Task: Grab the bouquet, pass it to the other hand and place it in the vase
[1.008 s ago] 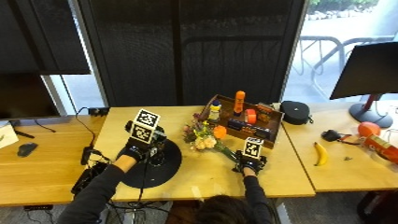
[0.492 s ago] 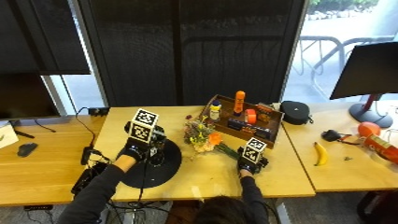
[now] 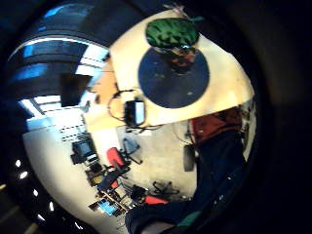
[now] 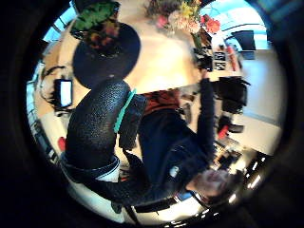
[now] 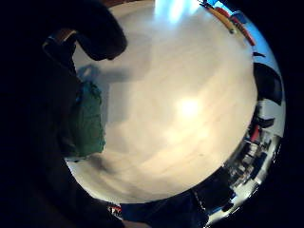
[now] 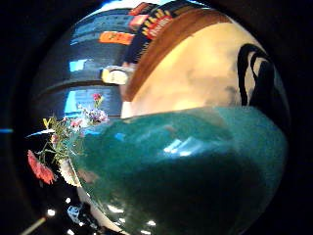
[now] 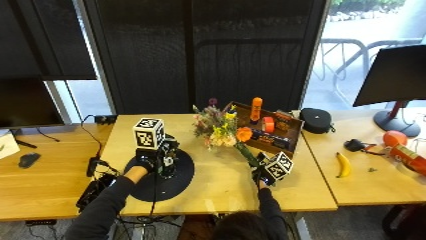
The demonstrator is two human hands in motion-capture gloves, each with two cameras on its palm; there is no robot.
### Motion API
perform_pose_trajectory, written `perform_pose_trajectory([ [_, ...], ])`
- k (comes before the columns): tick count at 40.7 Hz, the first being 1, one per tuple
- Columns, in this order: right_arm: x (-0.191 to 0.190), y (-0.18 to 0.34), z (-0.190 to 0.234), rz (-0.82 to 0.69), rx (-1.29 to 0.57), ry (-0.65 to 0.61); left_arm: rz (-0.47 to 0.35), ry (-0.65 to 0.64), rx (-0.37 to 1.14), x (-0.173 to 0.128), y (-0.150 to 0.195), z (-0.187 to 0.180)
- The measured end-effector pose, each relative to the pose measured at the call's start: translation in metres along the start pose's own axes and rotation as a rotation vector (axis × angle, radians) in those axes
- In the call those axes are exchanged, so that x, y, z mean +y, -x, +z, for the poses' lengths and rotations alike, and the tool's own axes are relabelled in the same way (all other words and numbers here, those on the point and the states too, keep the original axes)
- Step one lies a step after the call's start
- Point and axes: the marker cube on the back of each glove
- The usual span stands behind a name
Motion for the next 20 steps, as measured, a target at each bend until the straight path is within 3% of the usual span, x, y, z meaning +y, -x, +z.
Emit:
perform_pose_trajectory([
  [5,-0.013,0.015,-0.022,-0.021,-0.138,-0.133,0.045,0.019,0.304,-0.001,-0.009,-0.003],
  [8,-0.016,0.034,-0.033,-0.102,-0.263,-0.142,0.085,0.006,0.437,-0.006,-0.014,-0.004],
  [13,-0.018,0.074,-0.055,-0.388,-0.456,-0.206,0.170,0.044,0.729,-0.017,-0.028,-0.008],
  [14,-0.016,0.080,-0.058,-0.396,-0.483,-0.187,0.179,0.049,0.779,-0.019,-0.030,-0.009],
  [18,0.005,0.100,-0.064,-0.181,-0.578,0.077,0.192,0.036,0.943,-0.031,-0.040,-0.016],
  [20,0.012,0.113,-0.067,-0.171,-0.624,0.133,0.197,0.018,1.025,-0.040,-0.045,-0.021],
])
